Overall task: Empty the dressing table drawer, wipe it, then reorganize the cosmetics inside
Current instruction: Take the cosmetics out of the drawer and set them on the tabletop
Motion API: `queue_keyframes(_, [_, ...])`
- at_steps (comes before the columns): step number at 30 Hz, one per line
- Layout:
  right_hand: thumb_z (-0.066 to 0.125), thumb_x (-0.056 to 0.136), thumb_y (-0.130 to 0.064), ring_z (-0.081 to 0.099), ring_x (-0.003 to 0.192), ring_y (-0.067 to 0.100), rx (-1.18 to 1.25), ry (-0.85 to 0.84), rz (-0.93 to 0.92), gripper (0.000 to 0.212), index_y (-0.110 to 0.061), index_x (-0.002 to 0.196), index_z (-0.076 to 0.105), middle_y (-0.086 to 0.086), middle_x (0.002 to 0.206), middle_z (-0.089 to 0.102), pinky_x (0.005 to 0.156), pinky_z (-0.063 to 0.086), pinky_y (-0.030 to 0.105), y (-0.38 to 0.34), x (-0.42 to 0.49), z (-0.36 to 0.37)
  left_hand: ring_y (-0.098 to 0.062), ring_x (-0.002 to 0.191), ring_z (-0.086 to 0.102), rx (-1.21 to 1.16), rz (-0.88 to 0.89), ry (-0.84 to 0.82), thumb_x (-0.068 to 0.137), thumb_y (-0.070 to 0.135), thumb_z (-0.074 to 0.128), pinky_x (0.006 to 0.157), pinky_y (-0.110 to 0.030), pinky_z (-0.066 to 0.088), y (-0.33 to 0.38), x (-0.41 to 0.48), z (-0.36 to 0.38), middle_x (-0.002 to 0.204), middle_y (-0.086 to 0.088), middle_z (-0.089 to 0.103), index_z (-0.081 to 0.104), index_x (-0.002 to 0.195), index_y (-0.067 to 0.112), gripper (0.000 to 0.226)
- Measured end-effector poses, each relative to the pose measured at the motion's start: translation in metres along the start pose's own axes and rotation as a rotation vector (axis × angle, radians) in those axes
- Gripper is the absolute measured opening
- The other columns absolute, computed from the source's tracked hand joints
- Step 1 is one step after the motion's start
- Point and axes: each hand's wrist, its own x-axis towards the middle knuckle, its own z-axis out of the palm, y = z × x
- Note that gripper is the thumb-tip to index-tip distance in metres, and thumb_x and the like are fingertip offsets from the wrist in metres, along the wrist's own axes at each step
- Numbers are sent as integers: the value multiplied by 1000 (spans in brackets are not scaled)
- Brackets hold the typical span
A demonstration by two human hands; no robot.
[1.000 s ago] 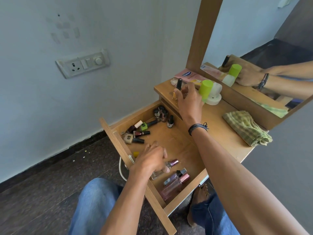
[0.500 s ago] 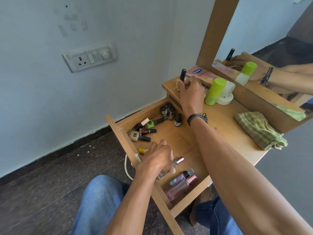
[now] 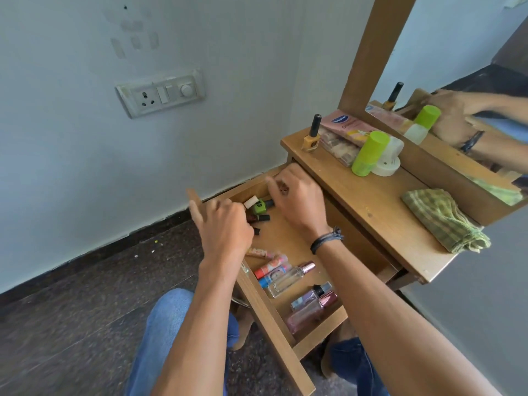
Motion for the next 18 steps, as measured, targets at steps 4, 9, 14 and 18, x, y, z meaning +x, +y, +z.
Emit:
queue_keyframes(4, [65,93,-22,54,108,21,-35,-372,85,25,-17,117,66,1,116,63,84,53,39,0,-16,22,-25,152,21,-6,-69,23,92,16,69,118,-64,-7,-13,3,-1,139,-2,59,69,123,22,32])
queue_keyframes(9, [68,85,-7,48,119,25,-67,-572,183,54,-22,134,49,5,126,61,89,51,40,1,-27,30,-25,154,16,-7,-49,-20,93,16,69,120,-63,-6,-16,4,0,141,-2,58,68,125,20,33])
queue_keyframes(14, [65,81,4,51,111,25,-73,-538,191,55,-20,128,51,4,123,58,85,49,38,3,-29,28,-28,156,4,70,-76,-115,93,21,66,114,-68,-13,-7,-1,1,131,0,64,72,108,25,17])
queue_keyframes(18, [65,84,0,53,110,26,-77,-585,206,53,-18,133,54,6,124,54,89,50,38,6,-31,26,-29,155,8,131,-59,-157,93,28,66,111,-74,-17,1,-6,6,124,5,67,72,103,31,12])
